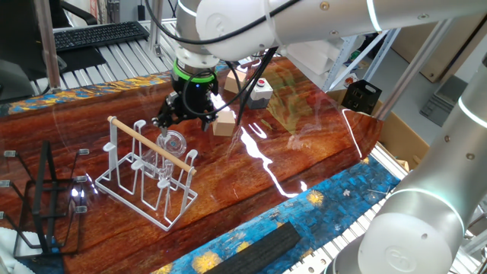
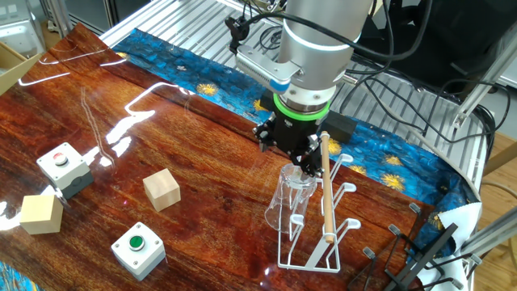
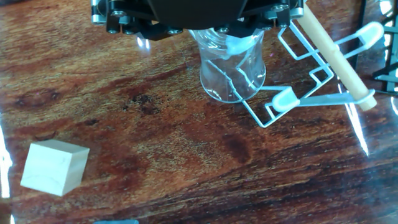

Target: Take the cup off the cup rack

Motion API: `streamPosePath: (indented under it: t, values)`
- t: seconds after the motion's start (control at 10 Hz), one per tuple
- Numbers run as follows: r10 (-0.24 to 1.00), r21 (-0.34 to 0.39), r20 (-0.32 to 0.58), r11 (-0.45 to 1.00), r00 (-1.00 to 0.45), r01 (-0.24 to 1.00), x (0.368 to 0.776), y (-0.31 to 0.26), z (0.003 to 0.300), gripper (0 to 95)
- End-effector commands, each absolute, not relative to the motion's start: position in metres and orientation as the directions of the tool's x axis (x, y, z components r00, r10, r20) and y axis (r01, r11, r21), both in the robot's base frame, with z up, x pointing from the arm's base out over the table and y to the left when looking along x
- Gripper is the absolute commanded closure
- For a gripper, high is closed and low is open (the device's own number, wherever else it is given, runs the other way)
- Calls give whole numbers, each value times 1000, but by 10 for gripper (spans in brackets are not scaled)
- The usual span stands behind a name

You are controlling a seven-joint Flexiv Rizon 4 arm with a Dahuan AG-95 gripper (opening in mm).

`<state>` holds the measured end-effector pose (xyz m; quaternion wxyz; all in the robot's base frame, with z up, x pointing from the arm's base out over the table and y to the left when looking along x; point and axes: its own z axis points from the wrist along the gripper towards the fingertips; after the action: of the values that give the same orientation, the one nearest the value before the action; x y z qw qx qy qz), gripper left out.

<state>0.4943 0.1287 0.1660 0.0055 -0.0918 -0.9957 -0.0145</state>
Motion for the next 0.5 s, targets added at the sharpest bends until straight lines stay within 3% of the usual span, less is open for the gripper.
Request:
streamPosePath:
  t: [0.1, 0.5]
  values:
    - [200, 43, 20, 979, -980, 201, 496, 129, 166, 0]
    - [244, 41, 26, 969, -970, 245, 496, 135, 164, 0]
